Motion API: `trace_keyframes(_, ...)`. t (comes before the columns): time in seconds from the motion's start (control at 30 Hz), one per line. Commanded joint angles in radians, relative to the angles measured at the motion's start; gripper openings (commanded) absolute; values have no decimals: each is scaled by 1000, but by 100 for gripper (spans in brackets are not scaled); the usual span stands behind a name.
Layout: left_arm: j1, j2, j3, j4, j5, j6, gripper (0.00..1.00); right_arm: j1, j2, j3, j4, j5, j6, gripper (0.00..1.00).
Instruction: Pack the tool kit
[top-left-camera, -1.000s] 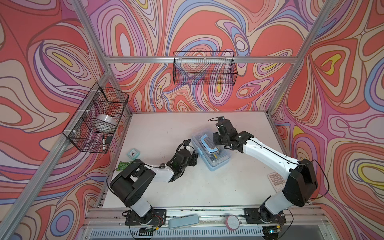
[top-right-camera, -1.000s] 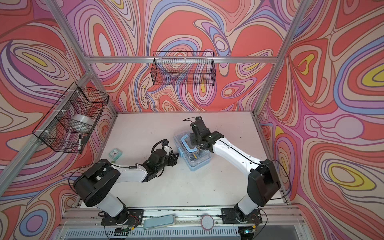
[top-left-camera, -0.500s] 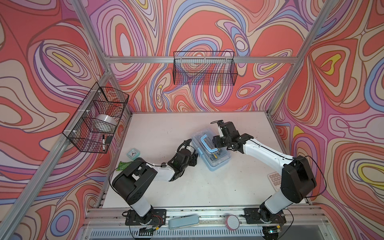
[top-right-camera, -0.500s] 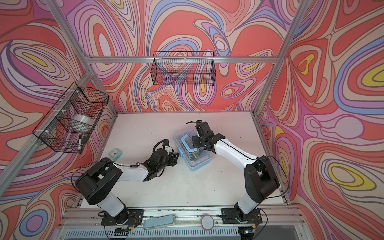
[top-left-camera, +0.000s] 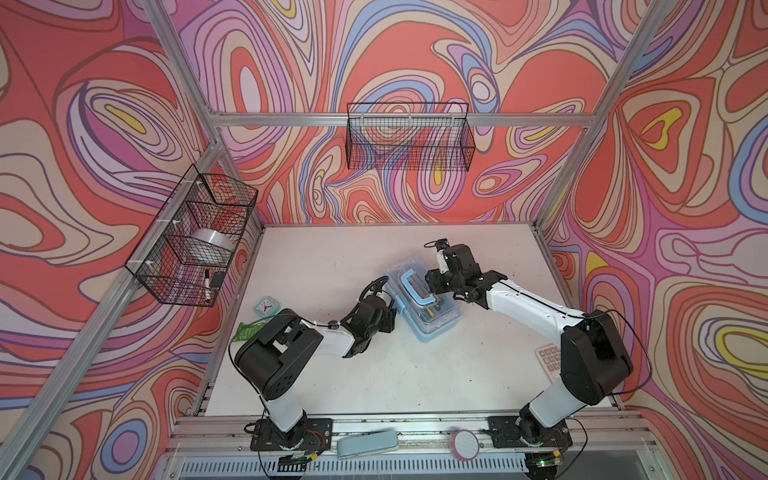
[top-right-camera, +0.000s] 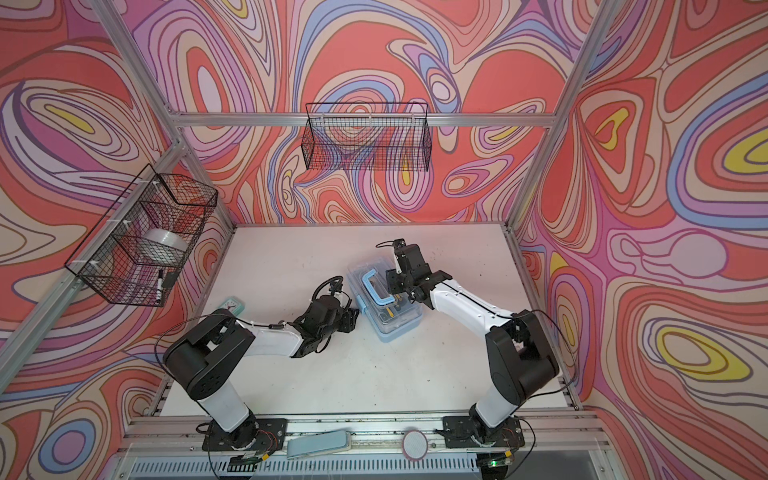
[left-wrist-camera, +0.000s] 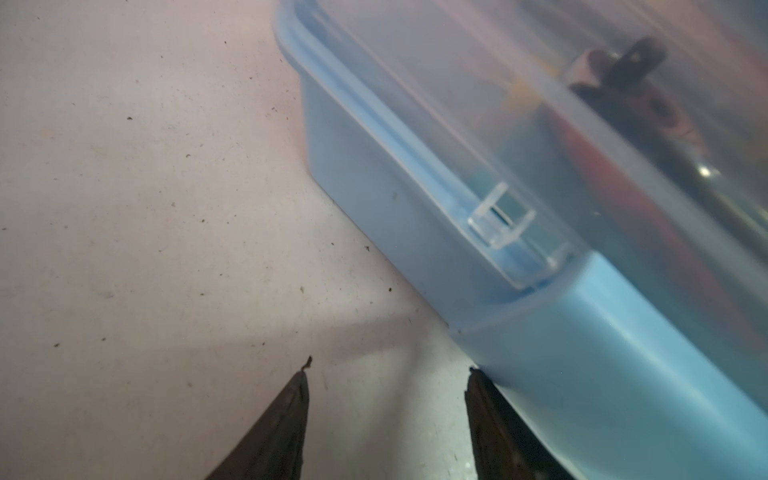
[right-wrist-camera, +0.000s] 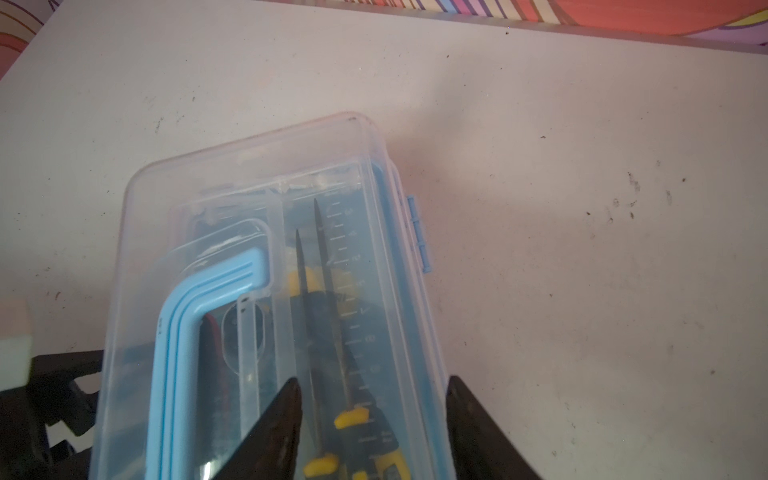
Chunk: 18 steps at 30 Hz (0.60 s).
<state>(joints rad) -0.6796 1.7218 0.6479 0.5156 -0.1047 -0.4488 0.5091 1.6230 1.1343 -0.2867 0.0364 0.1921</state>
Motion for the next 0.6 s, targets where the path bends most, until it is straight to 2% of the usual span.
trace_keyframes(0.0,-5,8,86,101,53,-7,61,37,57,-78,-173,-138,-6,55)
trace_keyframes(0.33,-6,46,161,65,87,-19,60,71,71,-114,-149,-152,13,53)
trace_keyframes(0.43,-6,46,166,55,94,-19,59,85,69,-120,-154,-118,31,53)
trace_keyframes(0.57,-6,-26,128,-48,15,-1,62,80,11,-122,-162,8,79,61)
